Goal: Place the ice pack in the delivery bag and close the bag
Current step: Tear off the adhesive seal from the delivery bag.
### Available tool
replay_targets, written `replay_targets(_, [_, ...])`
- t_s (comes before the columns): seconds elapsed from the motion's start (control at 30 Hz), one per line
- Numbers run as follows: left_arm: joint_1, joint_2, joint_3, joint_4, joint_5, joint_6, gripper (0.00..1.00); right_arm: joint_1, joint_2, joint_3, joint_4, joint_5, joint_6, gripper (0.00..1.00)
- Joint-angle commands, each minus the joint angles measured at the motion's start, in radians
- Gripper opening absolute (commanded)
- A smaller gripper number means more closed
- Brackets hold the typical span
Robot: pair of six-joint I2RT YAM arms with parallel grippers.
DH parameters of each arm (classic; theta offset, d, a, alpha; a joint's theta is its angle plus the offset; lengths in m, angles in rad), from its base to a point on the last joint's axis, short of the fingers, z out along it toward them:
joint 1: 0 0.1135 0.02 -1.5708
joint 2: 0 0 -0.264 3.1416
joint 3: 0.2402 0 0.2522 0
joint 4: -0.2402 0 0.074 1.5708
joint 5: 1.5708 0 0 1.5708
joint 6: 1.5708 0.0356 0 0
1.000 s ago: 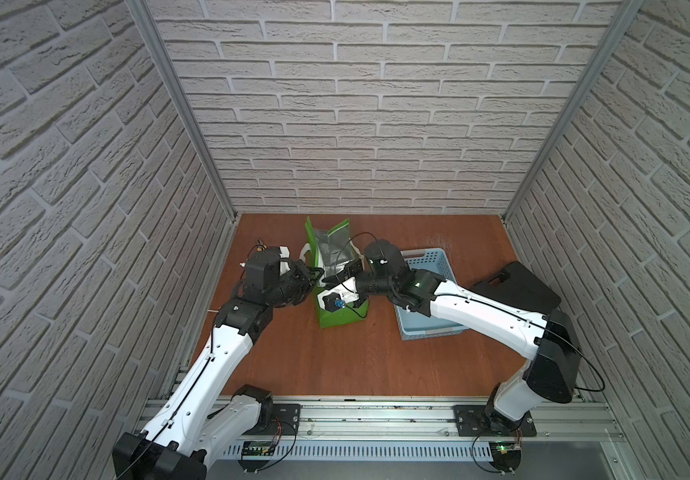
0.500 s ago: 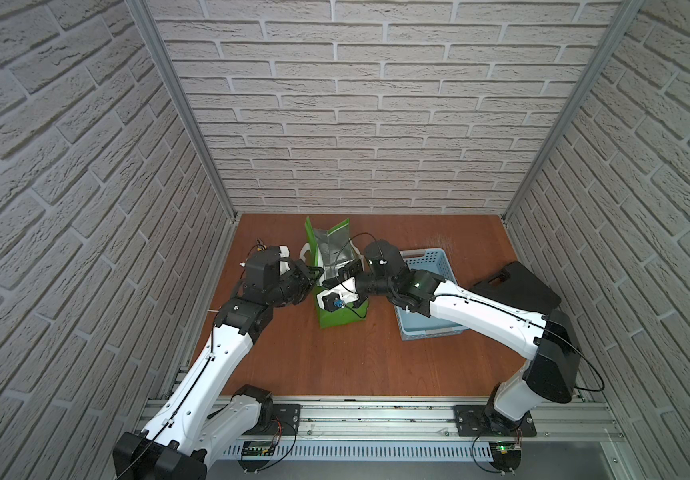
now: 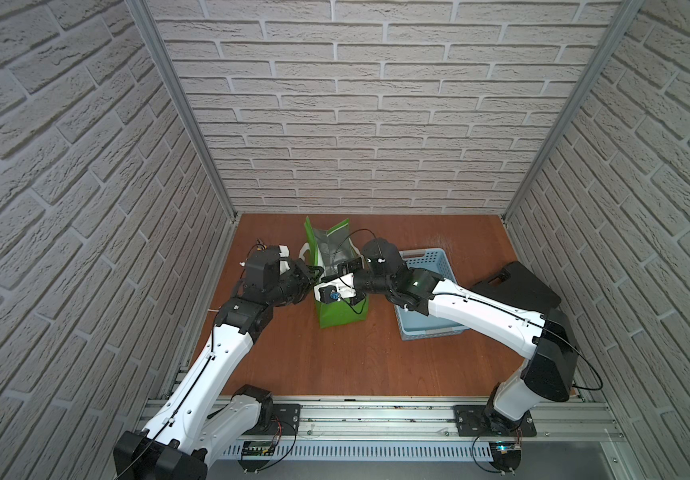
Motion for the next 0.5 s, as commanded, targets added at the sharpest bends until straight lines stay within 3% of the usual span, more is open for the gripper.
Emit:
replay_targets(0.0, [0.004, 0.001, -0.003, 0.034, 0.004, 0.007, 0.0, 0.005, 0.003, 0.028, 0.047, 0.014, 0.035, 0.03])
replay_targets(0.17, [0.006, -0.002, -0.004, 0.034, 0.002, 0.007, 0.02, 0.003, 0.008, 0.03, 0.058, 0.022, 0.077, 0.03])
replay_targets(0.47, [0.036, -0.017, 0.053, -0.023, -0.002, 0.061, 0.26, 0.004, 0.012, 0.044, 0.063, 0.007, 0.13, 0.03])
